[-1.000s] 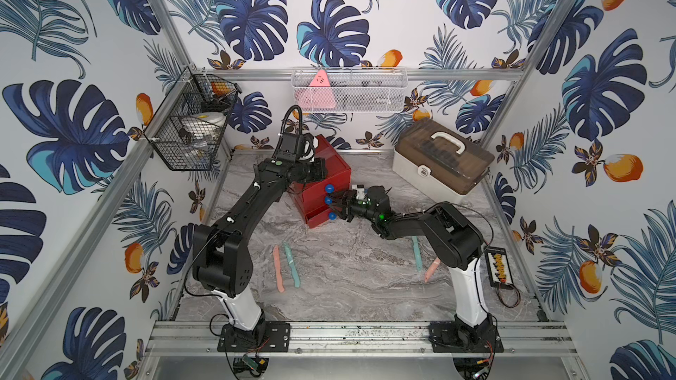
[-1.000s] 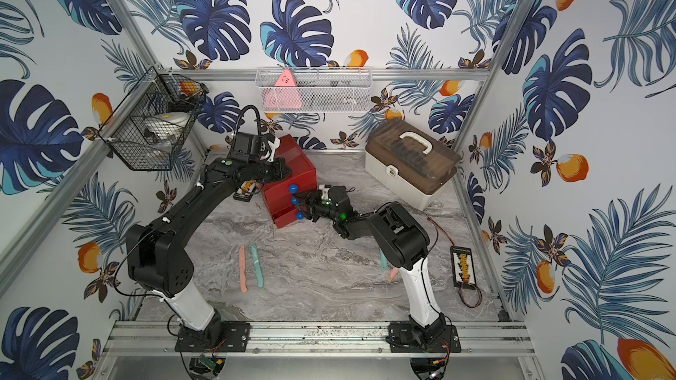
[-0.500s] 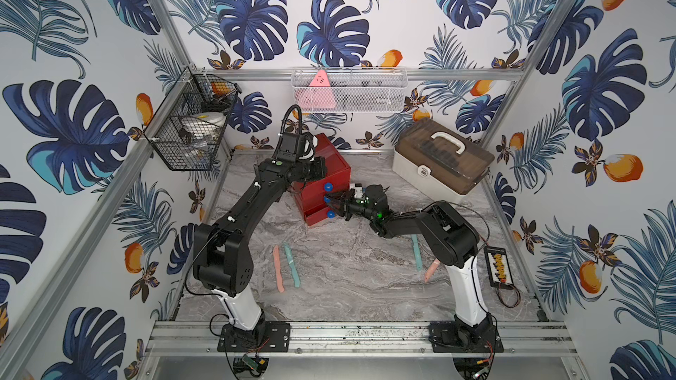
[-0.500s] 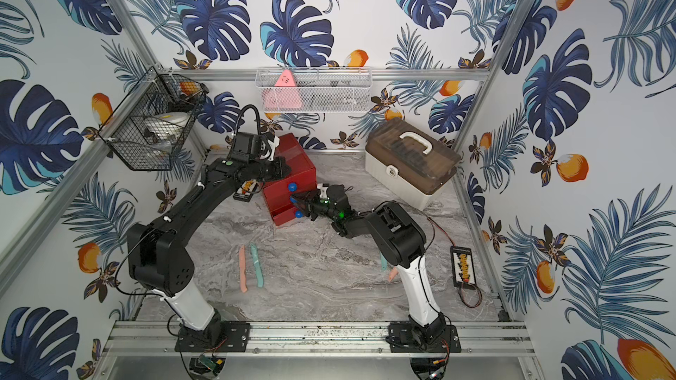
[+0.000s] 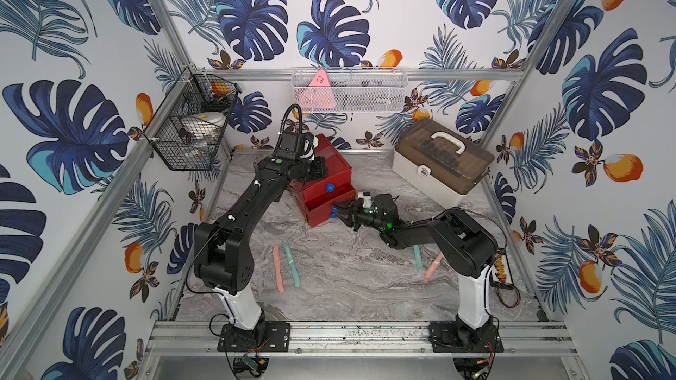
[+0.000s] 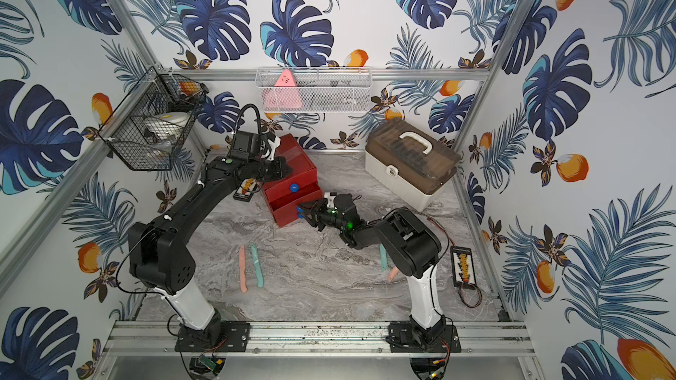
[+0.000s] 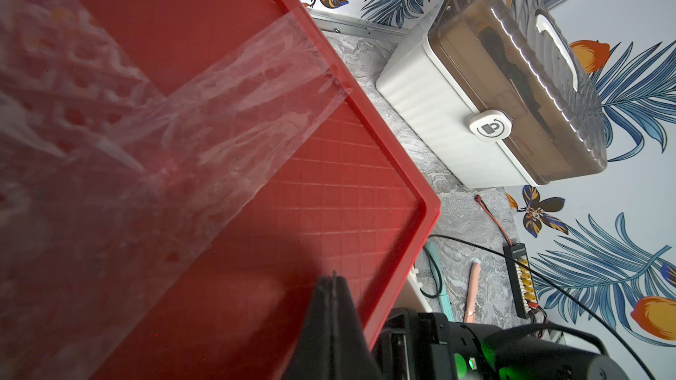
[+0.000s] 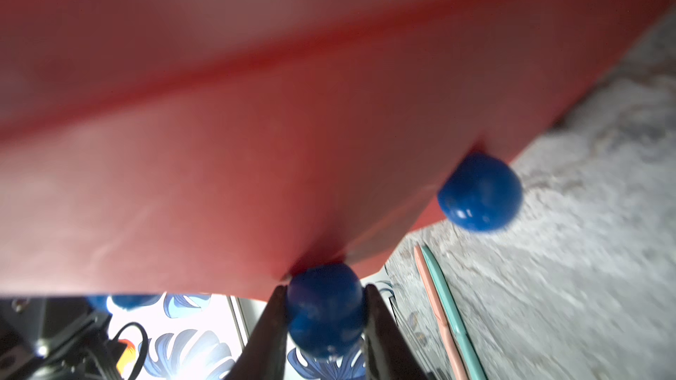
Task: Place the fruit knives into the drawer by color
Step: Open the drawer in the storage box.
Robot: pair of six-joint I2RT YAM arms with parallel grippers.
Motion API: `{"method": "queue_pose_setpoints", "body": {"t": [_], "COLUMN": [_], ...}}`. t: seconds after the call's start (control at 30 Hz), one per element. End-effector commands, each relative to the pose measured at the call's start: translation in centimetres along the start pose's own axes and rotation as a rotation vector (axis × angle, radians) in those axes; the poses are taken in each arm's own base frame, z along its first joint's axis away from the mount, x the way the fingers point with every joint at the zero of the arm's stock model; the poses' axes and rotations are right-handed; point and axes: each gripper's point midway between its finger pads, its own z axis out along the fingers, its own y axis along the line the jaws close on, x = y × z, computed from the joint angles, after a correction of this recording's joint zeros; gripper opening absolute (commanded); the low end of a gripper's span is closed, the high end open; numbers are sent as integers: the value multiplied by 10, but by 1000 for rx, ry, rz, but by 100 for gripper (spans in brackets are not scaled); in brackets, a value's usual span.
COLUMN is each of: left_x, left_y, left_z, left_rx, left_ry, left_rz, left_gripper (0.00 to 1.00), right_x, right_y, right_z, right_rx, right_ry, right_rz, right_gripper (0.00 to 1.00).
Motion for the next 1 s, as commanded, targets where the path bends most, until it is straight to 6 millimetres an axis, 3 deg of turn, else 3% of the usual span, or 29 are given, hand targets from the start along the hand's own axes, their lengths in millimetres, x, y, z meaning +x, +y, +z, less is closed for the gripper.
{"method": "queue_pose_setpoints", "body": {"t": [0.0, 0.2, 0.5, 0.6, 0.7, 0.77, 0.83, 0.97], "left_x": [40, 38, 34, 31, 26, 21, 12, -6], "left_y": [26, 26, 25, 23, 20, 16, 9, -4], "left_z": [2, 0, -5, -8, -10, -12, -16, -26], "left_rx": [-98, -99, -97, -96, -86, -75, -62, -33], "left_ry": [154, 148, 137, 128, 116, 104, 80, 39], "left_rz": [-59, -64, -63, -62, -70, -72, -66, -62], "left_gripper": [0, 0, 0, 3, 14, 28, 49, 73], "right_x": [17, 23, 25, 26, 30, 36, 44, 46], "right_y": [4, -9, 10, 16, 21, 22, 22, 23], "right_z": [-9, -20, -16, -22, -34, -42, -53, -85], "right_rx": [-22, -1, -21, -17, -3, 13, 38, 124], "right_ry": [40, 48, 66, 65, 67, 79, 93, 81], "right_rz": [-13, 4, -23, -30, -35, -41, -49, -89], "right_gripper": [18, 20, 66, 73, 78, 81, 83, 86]}}
